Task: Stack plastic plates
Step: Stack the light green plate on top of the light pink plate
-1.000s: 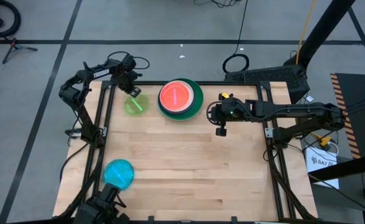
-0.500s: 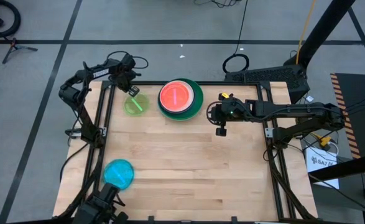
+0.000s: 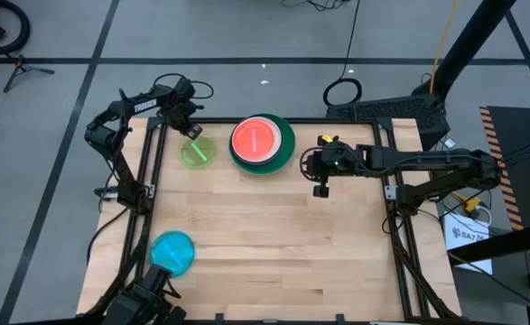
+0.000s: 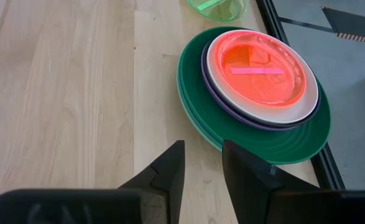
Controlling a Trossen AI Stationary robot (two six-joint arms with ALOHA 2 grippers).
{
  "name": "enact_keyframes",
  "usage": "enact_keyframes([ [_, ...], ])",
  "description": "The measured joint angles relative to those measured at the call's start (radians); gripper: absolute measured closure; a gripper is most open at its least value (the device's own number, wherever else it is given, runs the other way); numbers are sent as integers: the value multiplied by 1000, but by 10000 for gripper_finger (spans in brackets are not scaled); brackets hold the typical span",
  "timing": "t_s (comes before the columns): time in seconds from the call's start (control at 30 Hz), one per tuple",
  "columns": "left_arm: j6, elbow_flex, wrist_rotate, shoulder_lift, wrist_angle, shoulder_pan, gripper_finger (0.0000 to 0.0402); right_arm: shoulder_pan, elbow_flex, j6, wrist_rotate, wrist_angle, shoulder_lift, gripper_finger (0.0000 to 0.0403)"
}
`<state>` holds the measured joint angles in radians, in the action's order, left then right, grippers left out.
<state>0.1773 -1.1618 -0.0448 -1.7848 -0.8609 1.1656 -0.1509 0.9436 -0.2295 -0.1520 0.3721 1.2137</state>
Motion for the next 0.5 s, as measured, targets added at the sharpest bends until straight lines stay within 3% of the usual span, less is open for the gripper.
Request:
enact_keyframes([
  [0.17, -16, -1, 1, -29, 20, 0, 225, 0, 0, 0, 0, 0, 0, 303],
  [0.5, -15, -1, 8, -59, 44, 0, 220, 0, 0, 1, 0, 2, 0, 303],
])
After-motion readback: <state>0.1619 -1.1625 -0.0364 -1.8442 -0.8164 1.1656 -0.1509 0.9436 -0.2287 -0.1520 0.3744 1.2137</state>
